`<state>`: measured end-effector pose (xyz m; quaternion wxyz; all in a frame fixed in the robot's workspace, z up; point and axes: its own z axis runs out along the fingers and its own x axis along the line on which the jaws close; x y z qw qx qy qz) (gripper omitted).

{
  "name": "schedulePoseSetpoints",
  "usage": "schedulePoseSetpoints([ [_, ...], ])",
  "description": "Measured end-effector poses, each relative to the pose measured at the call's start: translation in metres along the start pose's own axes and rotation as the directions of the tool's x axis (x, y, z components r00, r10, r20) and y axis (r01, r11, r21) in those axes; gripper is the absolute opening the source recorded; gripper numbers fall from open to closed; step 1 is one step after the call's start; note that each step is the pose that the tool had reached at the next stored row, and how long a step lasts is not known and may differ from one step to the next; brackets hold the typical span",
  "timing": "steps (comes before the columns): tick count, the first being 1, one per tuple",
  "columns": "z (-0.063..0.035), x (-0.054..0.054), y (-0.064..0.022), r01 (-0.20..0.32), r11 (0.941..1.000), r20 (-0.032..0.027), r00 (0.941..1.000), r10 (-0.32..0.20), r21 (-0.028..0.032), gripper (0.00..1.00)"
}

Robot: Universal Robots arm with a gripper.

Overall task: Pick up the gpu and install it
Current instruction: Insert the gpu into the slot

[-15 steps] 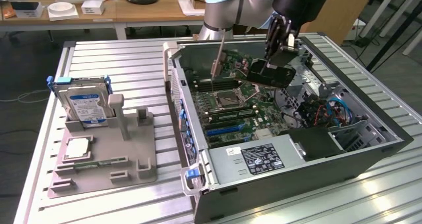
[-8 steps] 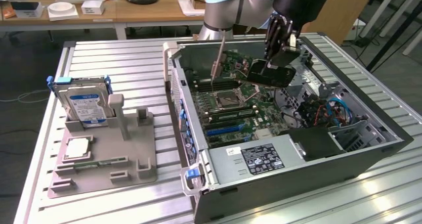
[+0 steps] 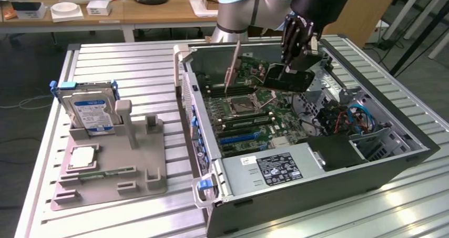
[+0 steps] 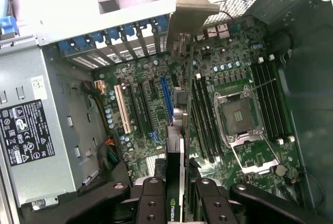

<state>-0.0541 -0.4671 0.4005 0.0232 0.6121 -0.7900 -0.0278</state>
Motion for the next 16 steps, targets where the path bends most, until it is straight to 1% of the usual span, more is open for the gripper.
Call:
schedulePoseSetpoints([
  [8,0.0000,-0.0001,-0.0004,0.067,0.9977,-0.0048,0.9977,-0.067,0.0000,0.26],
  [16,0.0000,-0.0002,-0.0009,0.130,0.9915,-0.0094,0.9914,-0.130,-0.0004,0.26],
])
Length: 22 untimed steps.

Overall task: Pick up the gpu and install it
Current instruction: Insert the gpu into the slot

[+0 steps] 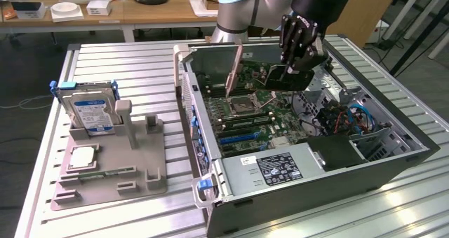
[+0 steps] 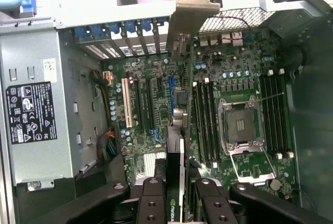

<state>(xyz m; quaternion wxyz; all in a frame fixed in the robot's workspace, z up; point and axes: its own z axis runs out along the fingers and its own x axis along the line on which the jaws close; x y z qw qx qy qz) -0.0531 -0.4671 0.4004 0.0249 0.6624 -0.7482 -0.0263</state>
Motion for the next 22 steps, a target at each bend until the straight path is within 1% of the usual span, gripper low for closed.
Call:
schedulePoseSetpoints([
  [6,0.0000,0.0000,-0.0003,0.047,0.9989,-0.0033,0.9989,-0.047,0.0001,0.26],
  [11,0.0000,-0.0001,-0.0006,0.085,0.9964,-0.0061,0.9963,-0.085,0.0000,0.26],
  [16,0.0000,-0.0001,-0.0008,0.124,0.9922,-0.0090,0.9922,-0.124,-0.0002,0.26],
  [22,0.0000,-0.0001,-0.0013,0.171,0.9853,-0.0124,0.9853,-0.171,-0.0006,0.26],
])
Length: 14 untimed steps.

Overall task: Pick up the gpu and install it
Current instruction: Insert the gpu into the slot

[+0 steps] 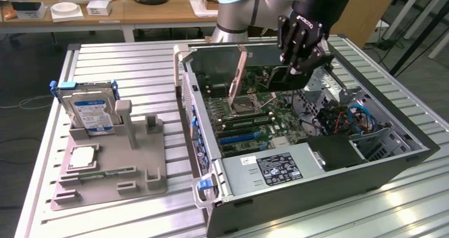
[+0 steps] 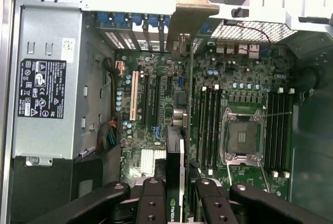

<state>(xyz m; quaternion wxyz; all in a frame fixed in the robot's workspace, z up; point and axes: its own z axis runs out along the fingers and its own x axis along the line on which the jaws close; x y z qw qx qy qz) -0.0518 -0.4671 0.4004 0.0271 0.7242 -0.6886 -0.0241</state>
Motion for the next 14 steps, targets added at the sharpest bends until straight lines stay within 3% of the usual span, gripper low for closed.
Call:
schedulePoseSetpoints([
  [6,0.0000,0.0000,-0.0004,0.045,0.9990,-0.0033,0.9990,-0.045,0.0000,0.26],
  [10,0.0001,0.0000,-0.0005,0.045,0.9990,-0.0032,0.9990,-0.045,0.0000,0.26],
  [14,0.0014,0.0000,-0.0005,-0.020,0.9998,0.0013,0.9998,0.020,0.0003,0.26],
])
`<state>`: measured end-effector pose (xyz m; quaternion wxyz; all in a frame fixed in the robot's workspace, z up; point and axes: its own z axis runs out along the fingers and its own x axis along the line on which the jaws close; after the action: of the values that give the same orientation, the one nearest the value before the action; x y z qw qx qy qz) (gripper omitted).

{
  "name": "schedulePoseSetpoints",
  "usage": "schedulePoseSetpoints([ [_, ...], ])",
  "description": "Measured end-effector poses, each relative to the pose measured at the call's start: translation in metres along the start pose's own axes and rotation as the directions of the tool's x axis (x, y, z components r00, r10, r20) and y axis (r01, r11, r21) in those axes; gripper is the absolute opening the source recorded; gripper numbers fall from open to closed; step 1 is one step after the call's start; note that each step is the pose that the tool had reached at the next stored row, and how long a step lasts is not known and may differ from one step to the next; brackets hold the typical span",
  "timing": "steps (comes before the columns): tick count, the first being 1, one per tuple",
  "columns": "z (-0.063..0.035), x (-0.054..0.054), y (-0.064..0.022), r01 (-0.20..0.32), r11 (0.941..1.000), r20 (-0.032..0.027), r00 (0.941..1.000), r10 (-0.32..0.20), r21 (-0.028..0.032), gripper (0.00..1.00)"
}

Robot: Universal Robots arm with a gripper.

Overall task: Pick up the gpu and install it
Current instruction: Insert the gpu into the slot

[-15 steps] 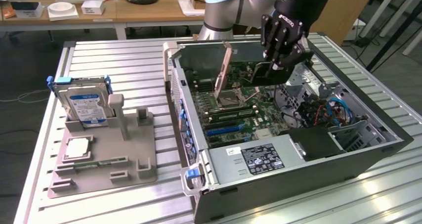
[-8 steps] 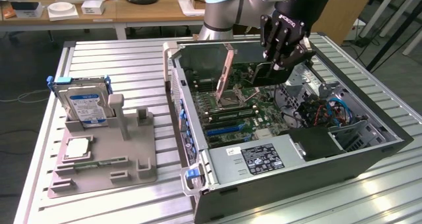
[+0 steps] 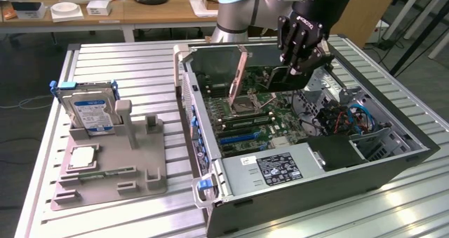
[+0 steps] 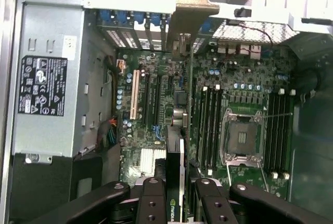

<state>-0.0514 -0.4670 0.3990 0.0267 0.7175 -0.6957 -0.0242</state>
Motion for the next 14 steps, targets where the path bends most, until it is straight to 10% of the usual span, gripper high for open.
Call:
schedulePoseSetpoints([
  [10,0.0100,0.000,-0.0004,-0.017,0.9994,0.0007,0.9999,0.017,0.0295,0.26],
  [14,0.0110,0.000,-0.0005,-0.018,0.9993,0.0005,0.9998,0.018,0.0314,0.26],
])
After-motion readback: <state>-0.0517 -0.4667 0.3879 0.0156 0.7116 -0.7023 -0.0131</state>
